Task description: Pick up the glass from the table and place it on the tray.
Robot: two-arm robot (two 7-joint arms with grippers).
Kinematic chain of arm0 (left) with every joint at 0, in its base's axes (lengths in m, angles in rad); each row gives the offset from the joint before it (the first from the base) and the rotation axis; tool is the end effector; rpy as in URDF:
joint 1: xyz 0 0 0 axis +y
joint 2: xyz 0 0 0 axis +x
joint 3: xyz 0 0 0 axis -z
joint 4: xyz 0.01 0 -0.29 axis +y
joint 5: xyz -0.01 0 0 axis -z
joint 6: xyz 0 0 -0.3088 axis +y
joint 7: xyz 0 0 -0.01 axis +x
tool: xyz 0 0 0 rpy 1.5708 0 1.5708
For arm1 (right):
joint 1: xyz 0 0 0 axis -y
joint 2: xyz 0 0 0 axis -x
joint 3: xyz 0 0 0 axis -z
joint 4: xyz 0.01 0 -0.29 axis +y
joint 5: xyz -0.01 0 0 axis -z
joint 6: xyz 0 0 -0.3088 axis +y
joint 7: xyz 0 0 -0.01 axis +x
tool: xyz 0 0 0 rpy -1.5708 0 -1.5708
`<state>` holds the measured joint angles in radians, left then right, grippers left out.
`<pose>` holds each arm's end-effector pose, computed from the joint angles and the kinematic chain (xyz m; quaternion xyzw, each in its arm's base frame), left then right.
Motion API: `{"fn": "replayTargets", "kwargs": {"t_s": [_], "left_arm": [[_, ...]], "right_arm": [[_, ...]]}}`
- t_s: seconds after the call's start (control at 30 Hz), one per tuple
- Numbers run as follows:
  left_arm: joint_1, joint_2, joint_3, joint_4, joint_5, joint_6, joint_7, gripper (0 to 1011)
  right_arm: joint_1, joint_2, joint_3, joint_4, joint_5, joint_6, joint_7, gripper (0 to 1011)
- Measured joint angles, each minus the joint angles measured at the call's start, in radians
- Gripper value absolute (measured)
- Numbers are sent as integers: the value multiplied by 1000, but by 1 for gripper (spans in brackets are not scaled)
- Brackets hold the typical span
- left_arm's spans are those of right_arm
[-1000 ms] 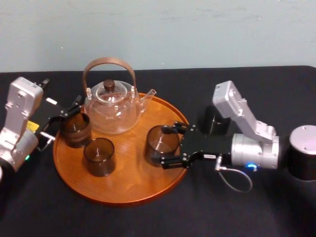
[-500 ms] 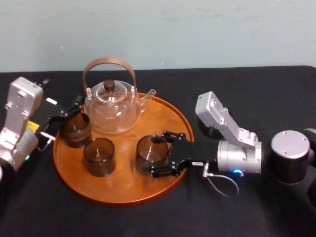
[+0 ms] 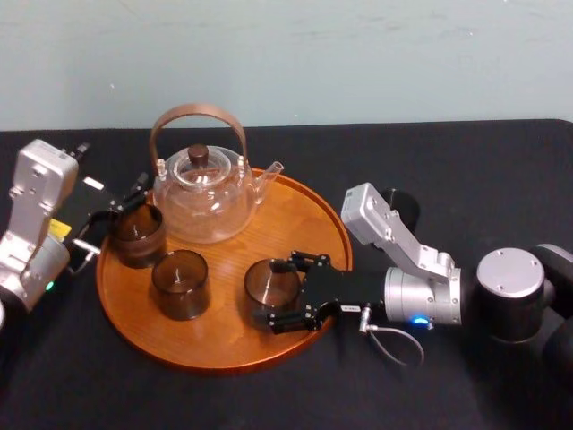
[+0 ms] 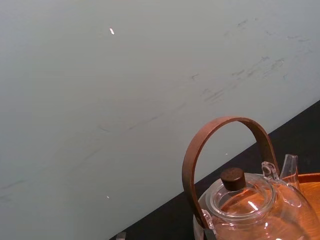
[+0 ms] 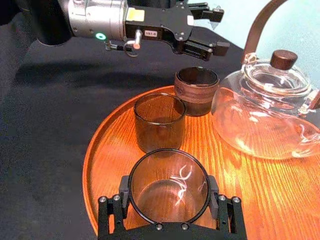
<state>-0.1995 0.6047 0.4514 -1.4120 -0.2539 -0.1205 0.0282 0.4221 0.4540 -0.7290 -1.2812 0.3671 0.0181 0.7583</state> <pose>0.3581 0.0827 -0.3023 0.1415 -0.1324 0.5799 0.7913 0.3940 0.0158 -0.3082 -0.1655 0.0096 -0.1543 0.9740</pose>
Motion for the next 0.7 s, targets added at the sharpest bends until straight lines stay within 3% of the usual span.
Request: {"fn": "replayTargets", "kwargs": {"t_s": [0.7], "left_arm": [[0,0,0,0,0,0,0,1001]], "right_arm": [[-3,-10,2,13,-21,1,-19,904]]}}
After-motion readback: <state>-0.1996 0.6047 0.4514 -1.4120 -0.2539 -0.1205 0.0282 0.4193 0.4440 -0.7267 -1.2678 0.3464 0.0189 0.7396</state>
